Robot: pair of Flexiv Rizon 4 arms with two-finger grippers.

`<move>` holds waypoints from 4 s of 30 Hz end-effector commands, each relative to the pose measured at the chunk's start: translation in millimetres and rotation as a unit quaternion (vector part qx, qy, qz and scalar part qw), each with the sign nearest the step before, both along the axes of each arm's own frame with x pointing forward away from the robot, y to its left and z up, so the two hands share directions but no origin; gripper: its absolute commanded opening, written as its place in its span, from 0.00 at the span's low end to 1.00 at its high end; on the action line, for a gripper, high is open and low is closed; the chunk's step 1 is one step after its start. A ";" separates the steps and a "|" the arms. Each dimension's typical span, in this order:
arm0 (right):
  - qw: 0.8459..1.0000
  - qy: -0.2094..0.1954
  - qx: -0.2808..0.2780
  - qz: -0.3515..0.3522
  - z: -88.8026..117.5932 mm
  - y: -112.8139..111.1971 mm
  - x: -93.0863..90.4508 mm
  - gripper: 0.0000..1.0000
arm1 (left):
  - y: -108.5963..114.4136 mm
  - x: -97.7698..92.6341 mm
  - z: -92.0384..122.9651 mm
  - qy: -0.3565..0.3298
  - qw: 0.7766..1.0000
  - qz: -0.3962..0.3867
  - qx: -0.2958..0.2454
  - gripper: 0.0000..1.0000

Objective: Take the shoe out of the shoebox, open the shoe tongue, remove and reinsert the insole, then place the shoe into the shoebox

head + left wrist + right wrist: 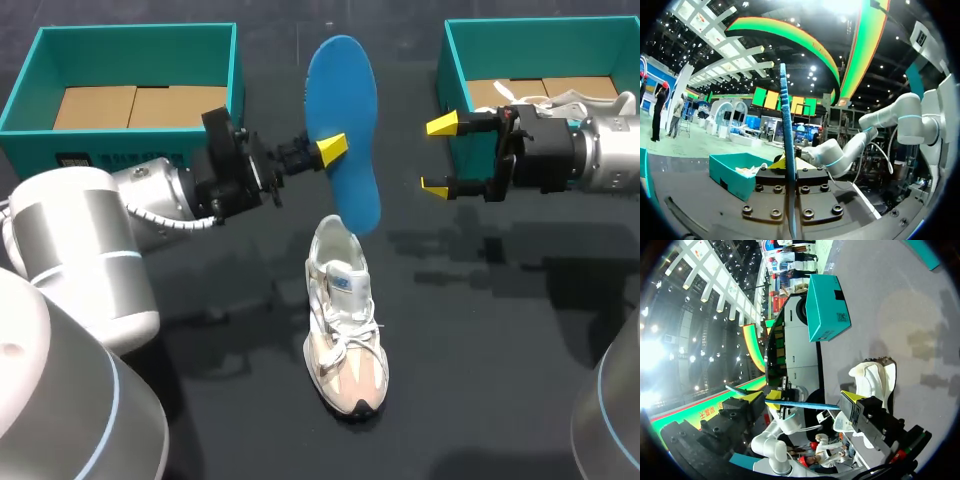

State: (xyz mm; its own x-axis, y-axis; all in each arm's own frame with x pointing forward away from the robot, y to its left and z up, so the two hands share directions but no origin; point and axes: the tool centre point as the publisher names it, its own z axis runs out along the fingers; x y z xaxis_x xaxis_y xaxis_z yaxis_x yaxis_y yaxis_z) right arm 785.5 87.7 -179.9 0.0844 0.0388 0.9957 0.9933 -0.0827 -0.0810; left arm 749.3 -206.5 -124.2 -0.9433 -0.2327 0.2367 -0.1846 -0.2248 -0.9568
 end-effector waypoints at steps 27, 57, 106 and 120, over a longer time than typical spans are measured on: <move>1.000 0.001 -0.002 0.000 0.5 0.0 -1.1 1.00 | 1.1 9.2 -21.9 0.478 0.866 -0.105 -0.101 0.00; 0.989 -0.076 -0.124 0.002 19.8 -8.8 3.9 1.00 | -5.4 15.5 -61.1 0.593 0.794 -0.117 -0.064 0.00; 0.671 -0.154 -0.725 0.021 80.1 60.1 -11.2 1.00 | -8.0 16.7 -66.8 0.606 0.783 -0.127 -0.061 0.00; 0.656 -0.149 -0.740 0.021 83.7 73.0 -16.4 1.00 | -8.0 16.7 -66.8 0.606 0.783 -0.127 -0.061 0.00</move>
